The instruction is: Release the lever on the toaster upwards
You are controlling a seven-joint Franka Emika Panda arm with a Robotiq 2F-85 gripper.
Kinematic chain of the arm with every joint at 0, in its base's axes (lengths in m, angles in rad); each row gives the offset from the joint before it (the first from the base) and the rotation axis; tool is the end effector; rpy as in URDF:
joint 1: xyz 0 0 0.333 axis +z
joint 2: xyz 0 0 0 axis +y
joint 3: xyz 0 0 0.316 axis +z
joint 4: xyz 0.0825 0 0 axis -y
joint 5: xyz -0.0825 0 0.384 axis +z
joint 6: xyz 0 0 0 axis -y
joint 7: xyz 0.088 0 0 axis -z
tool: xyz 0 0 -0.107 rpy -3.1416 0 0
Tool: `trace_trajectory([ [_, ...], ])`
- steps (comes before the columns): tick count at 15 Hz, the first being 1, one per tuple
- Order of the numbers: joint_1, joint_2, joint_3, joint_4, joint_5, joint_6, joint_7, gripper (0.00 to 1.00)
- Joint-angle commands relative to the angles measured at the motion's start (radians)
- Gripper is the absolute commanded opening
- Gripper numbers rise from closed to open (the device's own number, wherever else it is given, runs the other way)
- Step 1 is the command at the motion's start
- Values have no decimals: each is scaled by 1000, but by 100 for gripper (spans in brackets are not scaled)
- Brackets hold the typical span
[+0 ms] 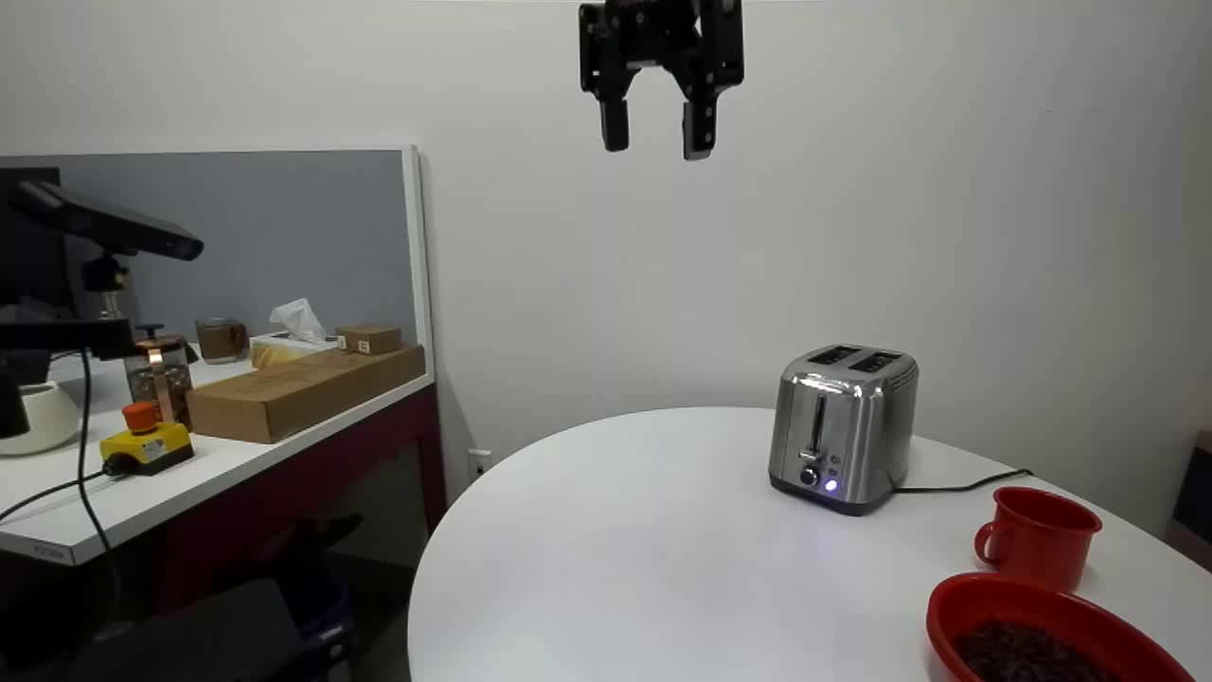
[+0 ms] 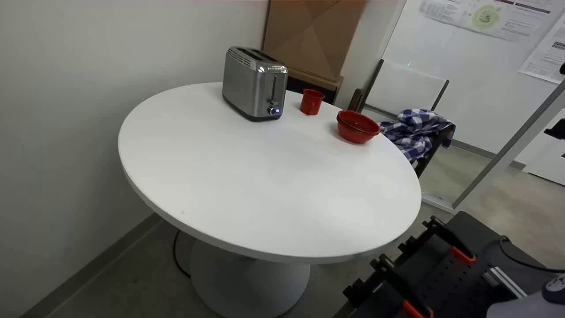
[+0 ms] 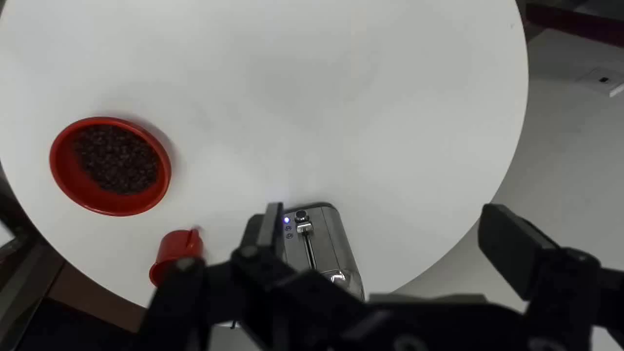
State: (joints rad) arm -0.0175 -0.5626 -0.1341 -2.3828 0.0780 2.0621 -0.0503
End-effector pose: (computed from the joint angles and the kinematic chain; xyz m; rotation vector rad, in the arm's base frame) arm 0.4008 -0.0640 0.5449 -2.9915 0.1767 -0.3751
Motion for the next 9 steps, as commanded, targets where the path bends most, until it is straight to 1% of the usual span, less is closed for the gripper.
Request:
trace_trajectory([
  [1,-15,1,12,2,9,-3,-7,100],
  [5,-15,1,12,3,9,-3,-7,100],
  [6,-14,8,13,-5,3,14,-16,100],
  [9,-16,66,5,-20,-9,48,-44,100],
])
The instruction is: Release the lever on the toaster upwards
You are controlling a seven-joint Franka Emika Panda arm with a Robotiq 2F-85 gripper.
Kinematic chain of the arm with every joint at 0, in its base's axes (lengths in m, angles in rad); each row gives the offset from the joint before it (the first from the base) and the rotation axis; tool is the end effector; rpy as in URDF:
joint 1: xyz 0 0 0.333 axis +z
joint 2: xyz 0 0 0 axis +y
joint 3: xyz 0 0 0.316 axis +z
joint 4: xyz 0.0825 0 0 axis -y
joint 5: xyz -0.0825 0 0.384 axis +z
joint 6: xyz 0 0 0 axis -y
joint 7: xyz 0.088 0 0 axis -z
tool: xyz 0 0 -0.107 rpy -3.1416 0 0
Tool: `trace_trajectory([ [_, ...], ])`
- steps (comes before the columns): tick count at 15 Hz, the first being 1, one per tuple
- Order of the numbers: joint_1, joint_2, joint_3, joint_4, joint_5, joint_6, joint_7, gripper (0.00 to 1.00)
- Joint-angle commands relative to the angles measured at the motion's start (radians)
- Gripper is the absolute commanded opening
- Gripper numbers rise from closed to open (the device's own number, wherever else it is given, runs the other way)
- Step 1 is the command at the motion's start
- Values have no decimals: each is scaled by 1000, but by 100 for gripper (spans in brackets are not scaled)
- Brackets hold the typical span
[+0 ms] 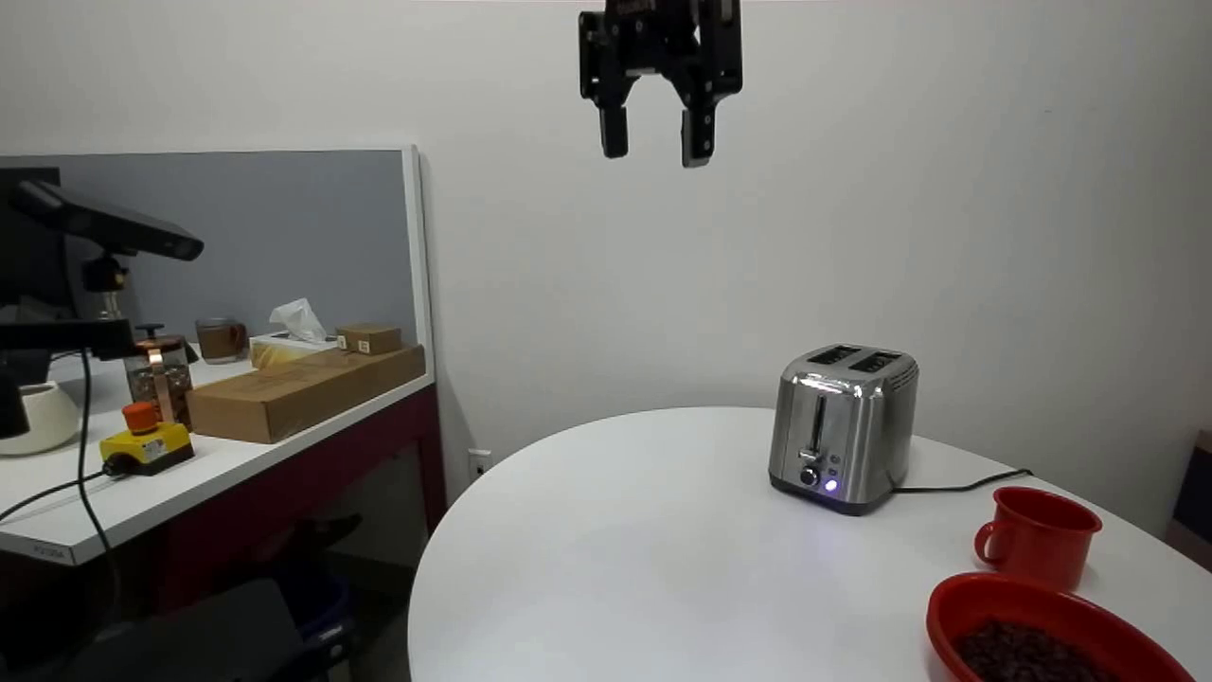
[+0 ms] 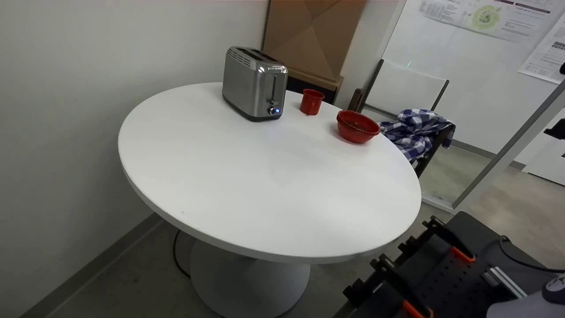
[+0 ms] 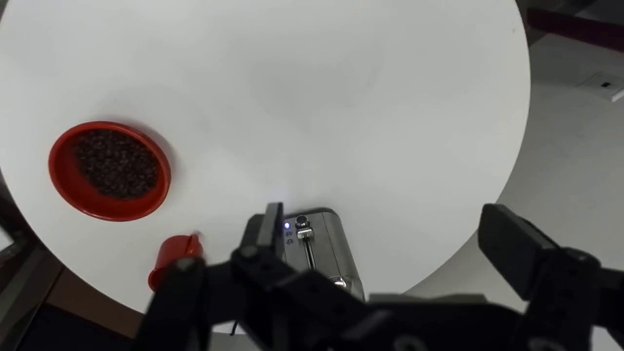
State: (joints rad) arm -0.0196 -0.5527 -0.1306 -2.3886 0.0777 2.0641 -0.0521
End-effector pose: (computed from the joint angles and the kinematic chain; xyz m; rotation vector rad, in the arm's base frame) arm 0.4025 -0.0631 0.5383 -2.9965 0.1735 -0.3550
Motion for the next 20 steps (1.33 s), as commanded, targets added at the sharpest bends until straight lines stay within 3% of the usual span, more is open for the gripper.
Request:
trace_trajectory([
  [1,-18,83,0,-19,-18,57,-49,100],
  [5,-52,247,-16,-28,-74,136,-95,100],
  [7,-79,342,-20,-31,-136,236,-110,100],
  [15,-145,696,-42,-38,-401,855,-61,100],
  [19,-138,843,-65,-21,-406,1109,-66,100],
  [20,-136,879,-59,-17,-358,1164,-95,100],
])
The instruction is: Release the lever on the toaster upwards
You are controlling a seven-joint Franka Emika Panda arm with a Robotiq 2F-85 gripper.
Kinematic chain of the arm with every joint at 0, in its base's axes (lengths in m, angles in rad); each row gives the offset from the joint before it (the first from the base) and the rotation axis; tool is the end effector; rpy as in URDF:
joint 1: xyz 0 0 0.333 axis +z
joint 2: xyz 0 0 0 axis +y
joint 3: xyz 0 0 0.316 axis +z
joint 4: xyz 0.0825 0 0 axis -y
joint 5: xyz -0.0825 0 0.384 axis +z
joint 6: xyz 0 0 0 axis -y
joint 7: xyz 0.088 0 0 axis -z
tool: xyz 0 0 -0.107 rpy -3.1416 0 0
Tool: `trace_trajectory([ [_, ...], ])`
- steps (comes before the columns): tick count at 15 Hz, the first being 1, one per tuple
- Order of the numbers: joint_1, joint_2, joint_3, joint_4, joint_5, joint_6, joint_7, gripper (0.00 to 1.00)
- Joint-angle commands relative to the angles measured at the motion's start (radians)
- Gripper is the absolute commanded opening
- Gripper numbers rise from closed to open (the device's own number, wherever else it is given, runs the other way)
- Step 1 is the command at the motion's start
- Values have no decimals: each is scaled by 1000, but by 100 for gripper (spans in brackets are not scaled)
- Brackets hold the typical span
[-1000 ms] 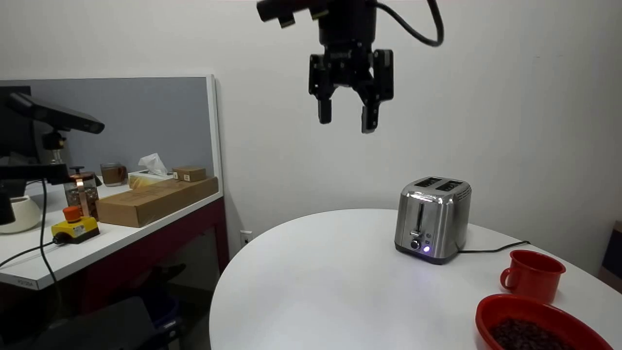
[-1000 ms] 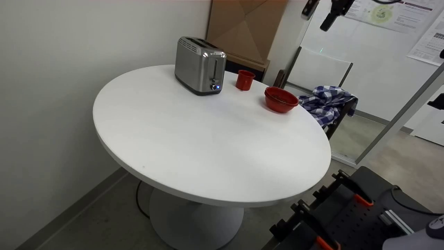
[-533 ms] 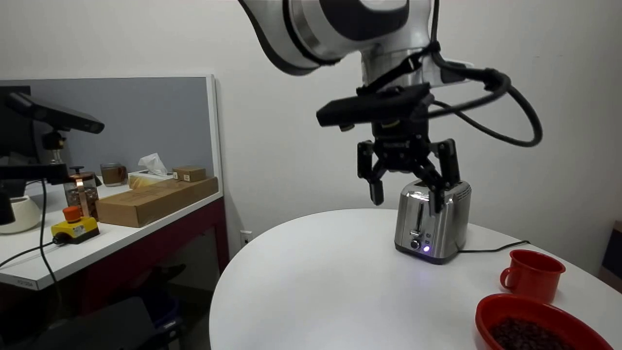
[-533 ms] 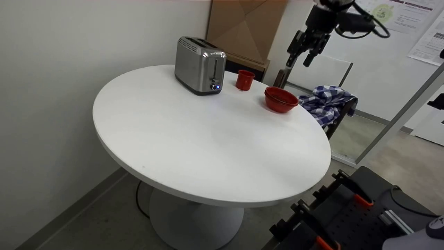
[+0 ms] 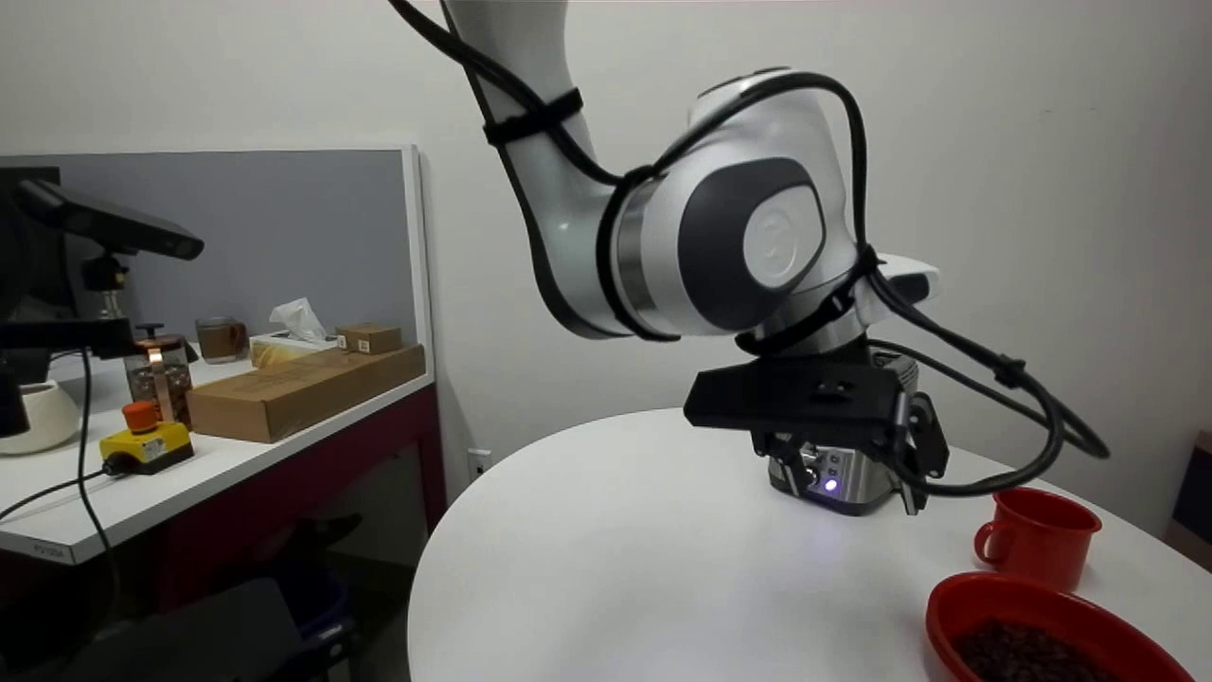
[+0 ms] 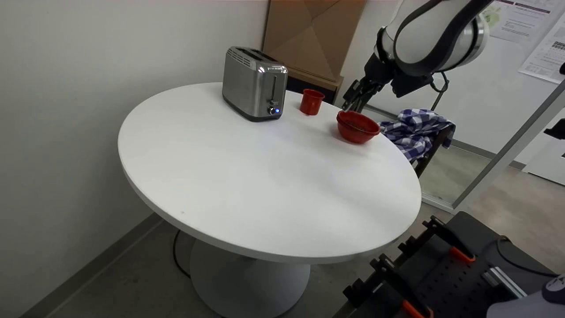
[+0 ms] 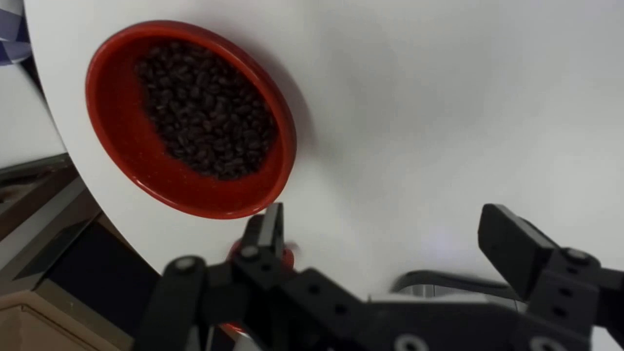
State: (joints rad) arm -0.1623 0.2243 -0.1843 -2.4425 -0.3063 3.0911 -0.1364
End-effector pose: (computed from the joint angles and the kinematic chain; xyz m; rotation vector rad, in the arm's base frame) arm 0.4979 -0.1542 0.2568 2.8713 0.1521 0.5501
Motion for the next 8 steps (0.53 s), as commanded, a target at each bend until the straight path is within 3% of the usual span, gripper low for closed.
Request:
trace_trajectory([
  [1,-7,126,15,41,49,172,-21,100],
  [8,-73,329,136,150,86,362,0,100],
])
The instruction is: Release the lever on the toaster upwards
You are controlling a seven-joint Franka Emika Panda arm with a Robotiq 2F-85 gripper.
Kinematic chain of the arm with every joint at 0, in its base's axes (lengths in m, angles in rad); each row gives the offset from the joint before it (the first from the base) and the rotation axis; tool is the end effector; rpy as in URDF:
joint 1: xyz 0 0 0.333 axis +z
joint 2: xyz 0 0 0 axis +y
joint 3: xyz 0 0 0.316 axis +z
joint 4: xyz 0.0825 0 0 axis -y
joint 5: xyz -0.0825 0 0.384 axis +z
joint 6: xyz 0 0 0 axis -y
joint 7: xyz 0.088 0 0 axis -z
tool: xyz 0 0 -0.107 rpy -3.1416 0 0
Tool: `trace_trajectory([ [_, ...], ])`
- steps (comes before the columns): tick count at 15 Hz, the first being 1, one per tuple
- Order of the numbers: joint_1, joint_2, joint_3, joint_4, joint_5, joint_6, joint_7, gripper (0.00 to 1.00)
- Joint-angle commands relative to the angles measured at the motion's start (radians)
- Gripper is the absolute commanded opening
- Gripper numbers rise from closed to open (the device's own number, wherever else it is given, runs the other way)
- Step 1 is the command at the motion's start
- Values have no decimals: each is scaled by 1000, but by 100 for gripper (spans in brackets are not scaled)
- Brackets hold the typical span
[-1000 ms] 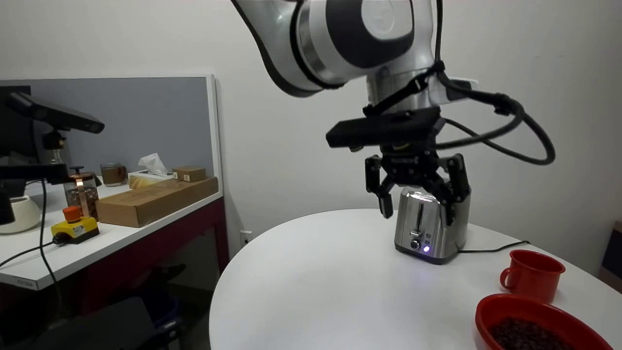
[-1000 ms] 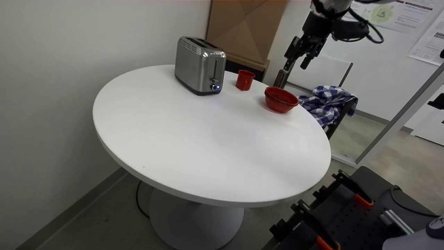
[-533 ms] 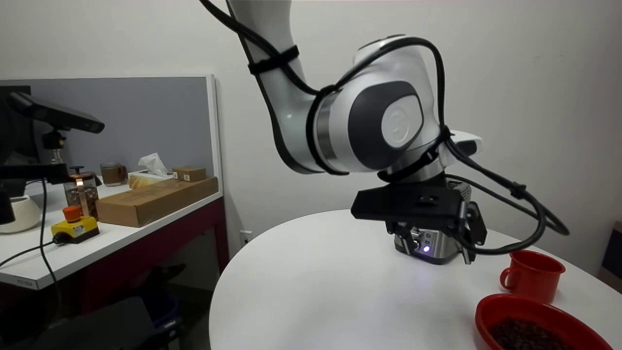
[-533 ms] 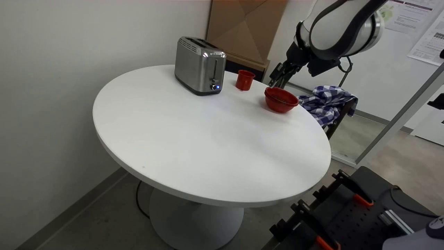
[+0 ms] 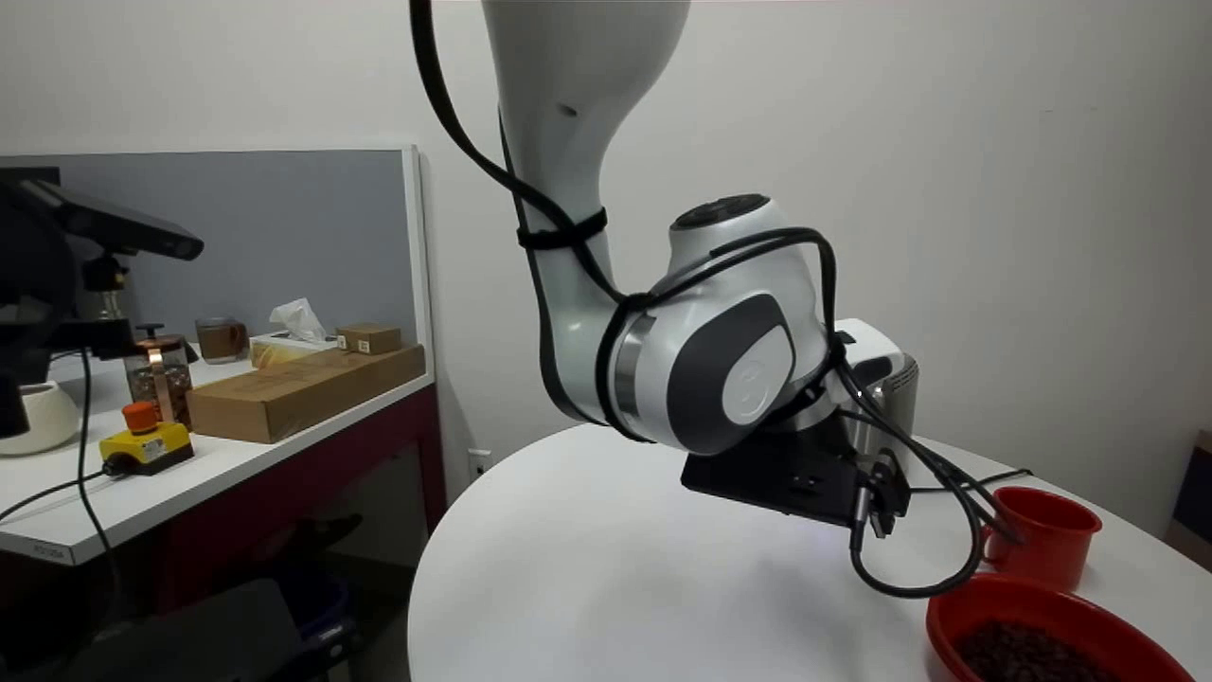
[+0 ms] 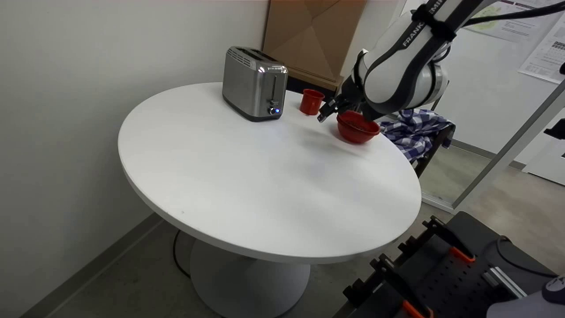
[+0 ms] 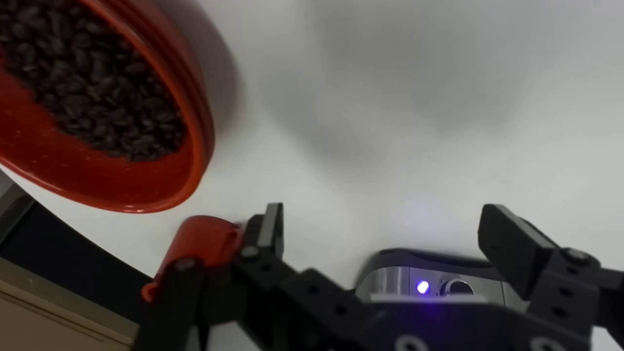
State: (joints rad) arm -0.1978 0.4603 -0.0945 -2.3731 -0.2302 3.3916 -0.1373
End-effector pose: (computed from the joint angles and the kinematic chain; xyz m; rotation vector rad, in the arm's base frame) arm 0.5223 -0.1311 0.1935 2.8739 0.1525 0.7814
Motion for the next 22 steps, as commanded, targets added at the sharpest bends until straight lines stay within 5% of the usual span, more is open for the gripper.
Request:
trace_trajectory([
  [1,-38,119,50,105,12,71,1,100],
  [22,-48,451,139,607,53,-32,34,100],
])
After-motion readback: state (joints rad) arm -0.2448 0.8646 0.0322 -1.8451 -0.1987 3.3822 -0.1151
